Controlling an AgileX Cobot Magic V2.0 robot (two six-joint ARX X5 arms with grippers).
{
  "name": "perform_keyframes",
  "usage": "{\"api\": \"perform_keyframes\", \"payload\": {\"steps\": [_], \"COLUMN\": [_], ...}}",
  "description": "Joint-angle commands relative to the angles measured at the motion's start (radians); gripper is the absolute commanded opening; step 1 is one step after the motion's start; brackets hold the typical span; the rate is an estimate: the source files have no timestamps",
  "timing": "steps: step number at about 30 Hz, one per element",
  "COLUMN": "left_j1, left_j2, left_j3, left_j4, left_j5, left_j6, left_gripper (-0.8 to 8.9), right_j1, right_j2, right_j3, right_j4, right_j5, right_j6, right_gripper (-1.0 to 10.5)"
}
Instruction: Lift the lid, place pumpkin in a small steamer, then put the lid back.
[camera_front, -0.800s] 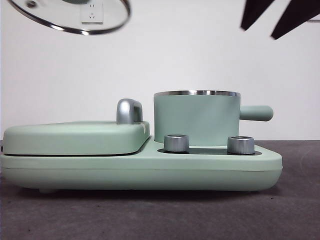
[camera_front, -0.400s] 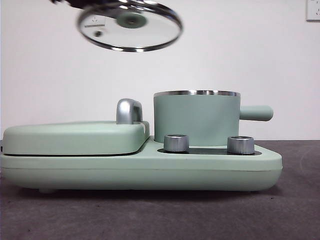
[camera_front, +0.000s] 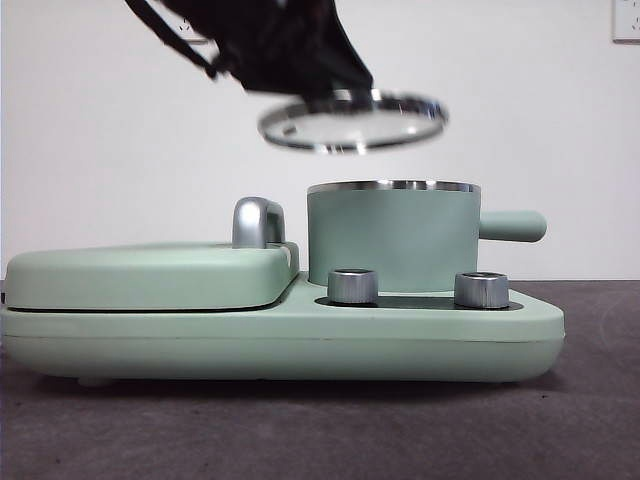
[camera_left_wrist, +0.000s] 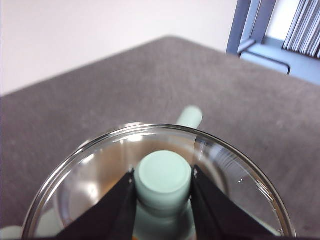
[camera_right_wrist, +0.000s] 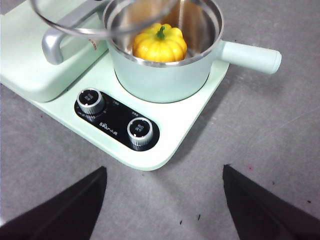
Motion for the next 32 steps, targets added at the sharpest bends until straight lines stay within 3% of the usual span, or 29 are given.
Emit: {"api": "perform_keyframes", "payload": {"steps": [1,11,32], "left_j1": [-0.008,-0.013,-0.014], "left_j2": [0.059,0.204,0.276], "left_j3": [0.075,0.192,0.195], "left_j4": [0.04,0.04,0.097], "left_j5": [0.001,0.001,0.003], "left_j6": [0.025,0.042,0.083], "left_gripper": [0.09,0.08,0.07], "right_j1": [0.006,0.005,0.005], "right_j2": [0.005,0.005,0.005], "right_j3": [0.003,0.003,0.003], "right_j4": [0.005,0.005,-0.02], "right_j5": [0.003,0.005,0.006], "right_j6": [-0.018,-0.016,-0.009], "right_gripper": [3.6,3.6,3.6]}}
